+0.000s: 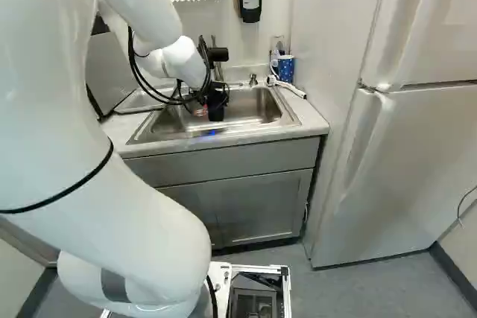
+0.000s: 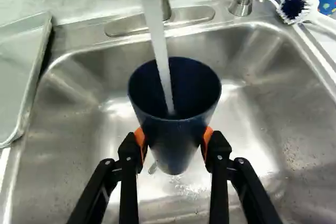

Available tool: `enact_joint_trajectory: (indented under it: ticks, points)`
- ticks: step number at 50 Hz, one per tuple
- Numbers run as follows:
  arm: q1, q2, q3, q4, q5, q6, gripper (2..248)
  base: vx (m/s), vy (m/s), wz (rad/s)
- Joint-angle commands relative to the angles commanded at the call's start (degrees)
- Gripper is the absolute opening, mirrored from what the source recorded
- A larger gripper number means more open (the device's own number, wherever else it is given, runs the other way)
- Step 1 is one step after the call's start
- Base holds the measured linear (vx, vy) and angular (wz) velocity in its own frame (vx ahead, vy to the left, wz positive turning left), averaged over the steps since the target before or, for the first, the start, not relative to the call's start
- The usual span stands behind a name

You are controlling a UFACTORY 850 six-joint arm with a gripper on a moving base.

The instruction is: Rinse the cup and place it in the tray

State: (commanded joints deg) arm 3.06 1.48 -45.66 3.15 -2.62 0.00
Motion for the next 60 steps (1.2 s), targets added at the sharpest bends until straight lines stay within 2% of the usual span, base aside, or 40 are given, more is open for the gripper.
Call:
enact_joint_trajectory:
  ticks: [5,33,60]
  points:
    - [0.57,-0.67,-0.67,0.00,0.00,0.00,121,0.000,0.000,0.000]
    - [0.57,-0.67,-0.67,-0.19,0.00,0.00,121,0.000,0.000,0.000]
    - [0.21,-0.64,-0.64,-4.33,0.00,0.00,121,0.000,0.000,0.000]
